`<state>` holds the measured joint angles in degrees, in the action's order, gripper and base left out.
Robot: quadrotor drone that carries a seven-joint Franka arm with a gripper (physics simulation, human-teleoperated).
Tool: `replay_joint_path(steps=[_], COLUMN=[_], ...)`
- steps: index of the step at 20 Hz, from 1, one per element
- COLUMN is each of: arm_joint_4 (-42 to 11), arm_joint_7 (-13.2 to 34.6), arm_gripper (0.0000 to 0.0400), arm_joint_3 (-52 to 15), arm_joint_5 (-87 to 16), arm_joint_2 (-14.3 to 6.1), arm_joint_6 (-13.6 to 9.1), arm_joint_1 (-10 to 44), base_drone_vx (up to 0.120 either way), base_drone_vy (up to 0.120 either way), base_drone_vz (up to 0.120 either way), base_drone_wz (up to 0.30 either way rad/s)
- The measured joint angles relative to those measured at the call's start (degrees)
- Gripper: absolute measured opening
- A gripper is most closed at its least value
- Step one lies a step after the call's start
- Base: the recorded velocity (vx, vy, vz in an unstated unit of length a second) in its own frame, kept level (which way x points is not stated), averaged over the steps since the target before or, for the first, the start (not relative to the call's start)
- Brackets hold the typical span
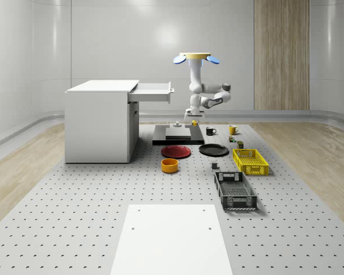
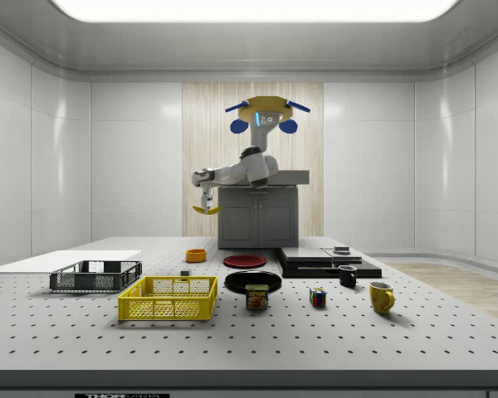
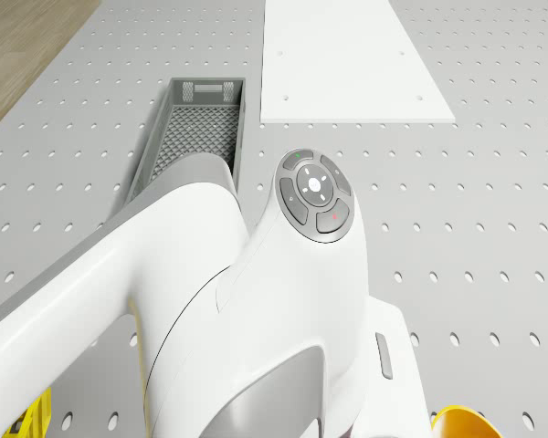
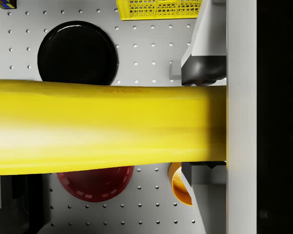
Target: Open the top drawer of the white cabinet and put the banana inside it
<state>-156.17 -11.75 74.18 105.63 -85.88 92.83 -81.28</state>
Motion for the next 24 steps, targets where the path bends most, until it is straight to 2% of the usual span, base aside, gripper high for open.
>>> replay_joint_path(steps=[17,20,24], arm_joint_4=[0.04,0.05,0.06], arm_joint_7=[-0.18,-0.20,-0.24], arm_gripper=[0.0201,0.0201,0.0201], arm_joint_3=[0.03,0.04,0.05], arm_joint_5=[-0.36,-0.41,-0.48], arm_joint_2=[-0.82,-0.95,-1.11], arm_joint_6=[0.76,0.88,1.02], arm_joint_1=[-0.24,-0.28,-0.33], base_drone_vx=[-0.120,-0.120,-0.120], base_drone_vy=[-0.007,-0.107,0.000], base_drone_vz=[0.120,0.120,0.120], base_drone_wz=[0.000,0.000,0.000])
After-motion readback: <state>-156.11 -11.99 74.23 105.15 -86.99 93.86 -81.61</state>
